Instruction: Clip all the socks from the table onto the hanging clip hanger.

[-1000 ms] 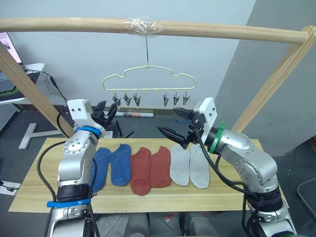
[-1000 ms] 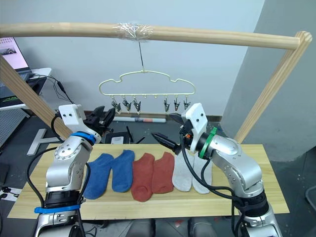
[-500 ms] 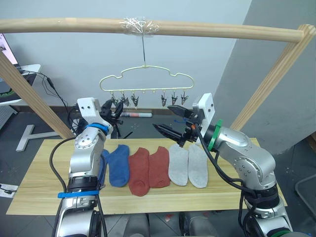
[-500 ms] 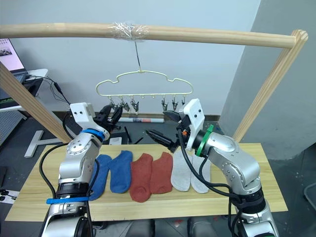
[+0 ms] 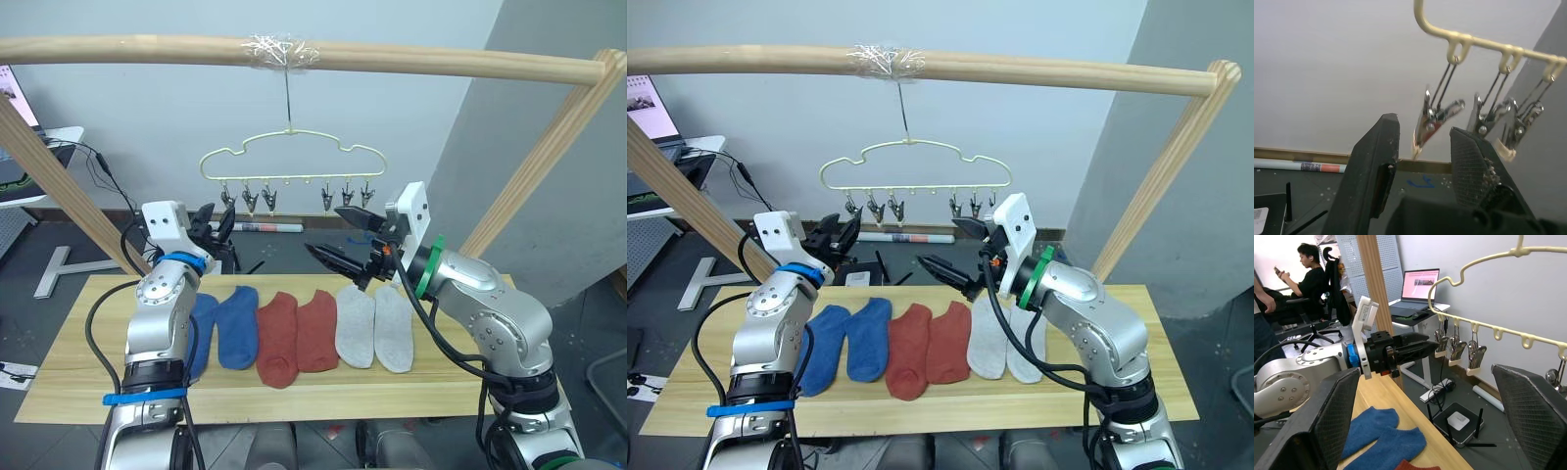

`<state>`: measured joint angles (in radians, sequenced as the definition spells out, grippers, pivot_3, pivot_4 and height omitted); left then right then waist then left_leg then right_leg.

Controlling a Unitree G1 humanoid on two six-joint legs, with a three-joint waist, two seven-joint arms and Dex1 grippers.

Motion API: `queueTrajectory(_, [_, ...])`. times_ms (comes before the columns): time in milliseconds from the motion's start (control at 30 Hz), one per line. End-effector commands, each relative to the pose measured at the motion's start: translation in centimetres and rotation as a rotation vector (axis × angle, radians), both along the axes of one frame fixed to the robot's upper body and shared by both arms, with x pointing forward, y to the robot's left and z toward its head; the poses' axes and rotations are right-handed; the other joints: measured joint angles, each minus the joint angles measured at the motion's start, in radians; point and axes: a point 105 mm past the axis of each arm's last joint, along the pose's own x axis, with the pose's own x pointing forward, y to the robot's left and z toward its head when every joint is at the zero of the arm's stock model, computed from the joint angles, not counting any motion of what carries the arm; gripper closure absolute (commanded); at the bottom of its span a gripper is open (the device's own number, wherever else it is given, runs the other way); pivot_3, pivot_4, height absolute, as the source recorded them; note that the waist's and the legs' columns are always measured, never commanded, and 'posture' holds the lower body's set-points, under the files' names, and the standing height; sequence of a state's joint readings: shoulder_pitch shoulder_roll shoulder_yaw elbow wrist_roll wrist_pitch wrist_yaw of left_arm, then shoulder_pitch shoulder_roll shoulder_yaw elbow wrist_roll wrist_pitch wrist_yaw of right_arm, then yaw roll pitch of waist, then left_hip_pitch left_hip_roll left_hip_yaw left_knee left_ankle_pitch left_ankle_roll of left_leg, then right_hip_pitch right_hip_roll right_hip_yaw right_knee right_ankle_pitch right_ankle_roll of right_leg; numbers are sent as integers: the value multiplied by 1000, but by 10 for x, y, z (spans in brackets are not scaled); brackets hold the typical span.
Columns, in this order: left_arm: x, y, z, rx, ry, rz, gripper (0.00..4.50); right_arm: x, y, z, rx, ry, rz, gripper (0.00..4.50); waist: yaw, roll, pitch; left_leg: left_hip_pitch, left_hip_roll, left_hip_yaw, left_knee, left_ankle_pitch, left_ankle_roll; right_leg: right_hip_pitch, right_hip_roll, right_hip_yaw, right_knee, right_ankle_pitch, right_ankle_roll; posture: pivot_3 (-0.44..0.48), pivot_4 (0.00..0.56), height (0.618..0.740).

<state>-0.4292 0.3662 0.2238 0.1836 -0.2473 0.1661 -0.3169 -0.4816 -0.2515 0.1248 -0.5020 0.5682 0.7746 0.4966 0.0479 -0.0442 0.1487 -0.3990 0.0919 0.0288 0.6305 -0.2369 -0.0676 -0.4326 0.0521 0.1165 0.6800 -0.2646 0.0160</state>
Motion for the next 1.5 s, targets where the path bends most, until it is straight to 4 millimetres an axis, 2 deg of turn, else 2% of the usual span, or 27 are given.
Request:
queueTrajectory(33, [5,-4,16,9,-64,-11,2544,-3,-2,16,32,-50,6,0,0,0,0,0,0,0,0,0,0,0,0,0,0,0,0,164,156,740])
queueTrajectory(267, [15,-7,22,11,-88,-28,2544,0,-7,18,34,-53,-12,0,1,0,0,-1,0,0,-1,0,0,-1,0,0,0,0,0,158,157,740])
queueTrajectory(733, [13,-16,18,2,-82,-66,2544,2,-8,21,37,-56,-20,0,-1,0,0,-1,0,0,-1,0,0,-2,0,0,0,0,0,153,157,740])
queueTrajectory(967, [16,-12,25,13,-105,-39,2544,3,-9,21,37,-58,-21,0,-1,0,0,-1,0,0,-1,0,0,-2,0,0,0,0,0,153,158,740])
queueTrajectory(1300, [19,-10,25,48,-109,-30,2544,3,-10,20,38,-56,-24,0,-1,0,0,-1,0,0,-1,0,0,-2,0,0,0,0,0,152,162,740])
queueTrajectory(1400, [20,-10,26,38,-116,-33,3100,3,-10,20,39,-53,-25,0,-1,0,0,-1,0,0,-1,0,0,-2,0,0,0,0,0,151,165,740])
queueTrajectory(1500, [19,-11,26,32,-117,-38,3892,4,-10,19,39,-52,-27,0,-1,0,0,-1,0,0,-1,0,0,-2,0,0,0,0,0,151,165,740])
